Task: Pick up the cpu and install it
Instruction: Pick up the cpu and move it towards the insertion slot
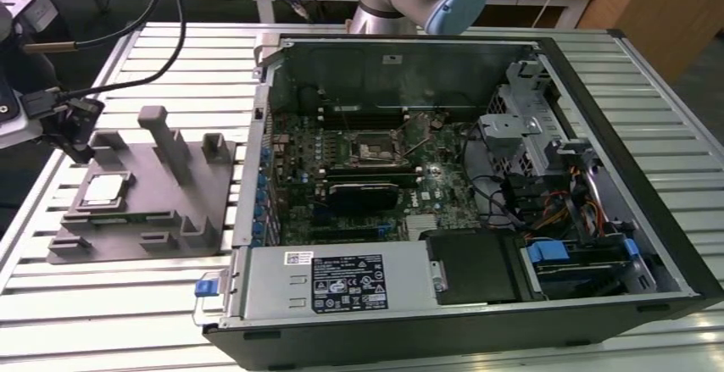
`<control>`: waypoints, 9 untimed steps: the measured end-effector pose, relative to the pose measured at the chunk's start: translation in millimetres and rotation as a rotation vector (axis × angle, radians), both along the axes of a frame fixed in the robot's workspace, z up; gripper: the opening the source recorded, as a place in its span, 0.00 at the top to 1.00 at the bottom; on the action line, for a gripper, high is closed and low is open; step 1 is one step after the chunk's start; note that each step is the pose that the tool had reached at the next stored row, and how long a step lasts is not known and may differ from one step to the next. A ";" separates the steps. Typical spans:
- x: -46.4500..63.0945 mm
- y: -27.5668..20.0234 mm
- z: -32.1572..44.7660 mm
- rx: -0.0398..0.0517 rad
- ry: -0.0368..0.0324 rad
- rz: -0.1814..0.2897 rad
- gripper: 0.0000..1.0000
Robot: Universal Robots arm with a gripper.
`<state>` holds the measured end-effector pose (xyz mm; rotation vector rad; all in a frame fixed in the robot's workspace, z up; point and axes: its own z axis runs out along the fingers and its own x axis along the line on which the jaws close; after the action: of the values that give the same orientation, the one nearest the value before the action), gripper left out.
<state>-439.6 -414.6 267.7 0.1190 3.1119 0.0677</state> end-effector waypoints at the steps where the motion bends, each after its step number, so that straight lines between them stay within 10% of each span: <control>1: -0.1 -0.3 -1.2 0.0001 -0.0001 0.000 0.89; 9: -3.3 -1.5 -8.8 0.0001 -0.0003 0.000 0.89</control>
<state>-442.8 -416.1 258.9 0.1189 3.1116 0.0679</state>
